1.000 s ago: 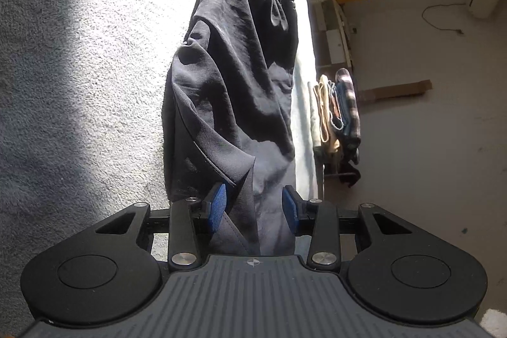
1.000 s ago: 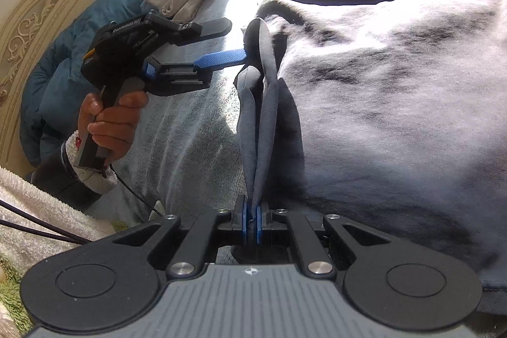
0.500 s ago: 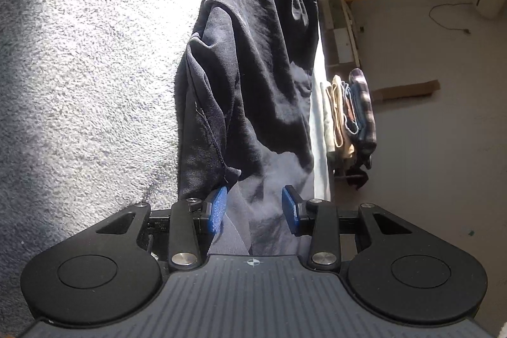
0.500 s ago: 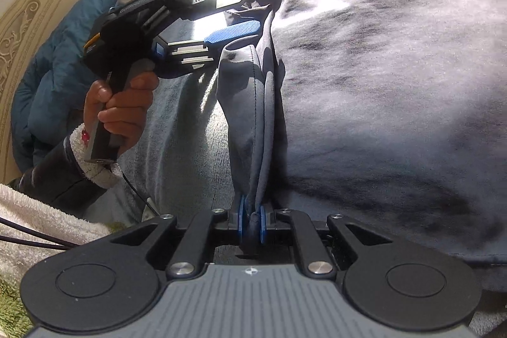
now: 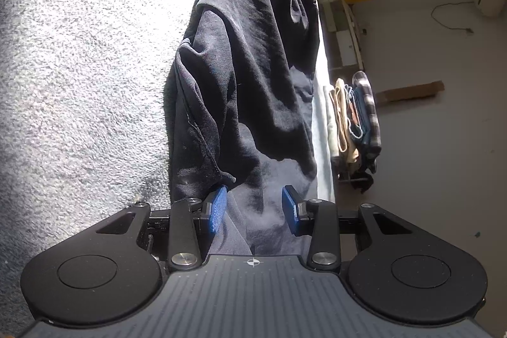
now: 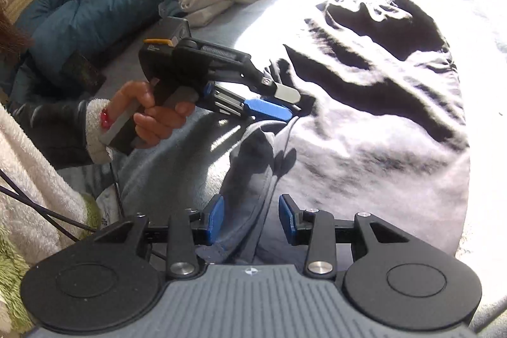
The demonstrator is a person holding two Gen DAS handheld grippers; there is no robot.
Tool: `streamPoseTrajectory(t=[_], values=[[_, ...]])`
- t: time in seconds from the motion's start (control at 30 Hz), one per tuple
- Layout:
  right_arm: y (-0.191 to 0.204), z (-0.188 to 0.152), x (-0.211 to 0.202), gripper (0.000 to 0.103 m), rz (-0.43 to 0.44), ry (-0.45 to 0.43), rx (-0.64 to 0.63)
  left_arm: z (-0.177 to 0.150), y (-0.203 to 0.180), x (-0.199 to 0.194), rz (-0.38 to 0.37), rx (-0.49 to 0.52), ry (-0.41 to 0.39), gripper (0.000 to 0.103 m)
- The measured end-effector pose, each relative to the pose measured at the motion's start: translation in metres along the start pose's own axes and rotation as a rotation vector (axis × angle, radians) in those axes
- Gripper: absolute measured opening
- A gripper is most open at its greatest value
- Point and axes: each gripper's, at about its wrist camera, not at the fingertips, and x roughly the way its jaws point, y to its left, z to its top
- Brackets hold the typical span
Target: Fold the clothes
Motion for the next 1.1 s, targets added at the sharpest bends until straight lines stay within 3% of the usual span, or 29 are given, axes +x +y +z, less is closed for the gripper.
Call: streamPoseTrajectory(t=[0.1,0.2,0.3,0.5,0.6,0.7,0.77,0.87,1.0,1.1], values=[[0.022,0.008,0.021,0.031,0.065,-0.002,-0.056,0.001,-0.002,-0.003,0.001,0.012,-0.008,0.038],[0.035,-0.003,0.049,0.021,0.077,0.101,-0.108,0.003,-0.006,-0.009,-0.008,0.03,-0.025,0.038],[0.025,-0.031,0.077,0.01,0.005,0.232,-0.081,0.005,-0.009,-0.015,-0.016,0.049,-0.042,0.038],[0.022,-0.04,0.078,0.009,-0.007,0.214,-0.043,0.008,-0.022,-0.04,-0.021,0.119,-0.086,0.039],[0.021,-0.041,0.077,0.009,-0.005,0.211,-0.044,0.0,-0.041,-0.057,0.048,0.271,-0.072,0.039],[0.02,-0.041,0.078,0.009,0.001,0.208,-0.038,-0.019,-0.06,-0.063,0.172,0.478,-0.037,0.039],[0.02,-0.042,0.077,0.009,0.003,0.205,-0.039,-0.028,-0.063,-0.067,0.202,0.538,-0.038,0.039],[0.02,-0.045,0.075,0.009,-0.002,0.196,-0.045,-0.033,-0.061,-0.074,0.169,0.542,-0.036,0.039],[0.021,-0.047,0.072,0.009,-0.008,0.188,-0.046,-0.04,-0.066,-0.057,0.157,0.62,0.056,0.039],[0.022,-0.047,0.072,0.009,-0.014,0.188,-0.049,-0.049,-0.067,-0.03,0.203,0.705,0.134,0.038]])
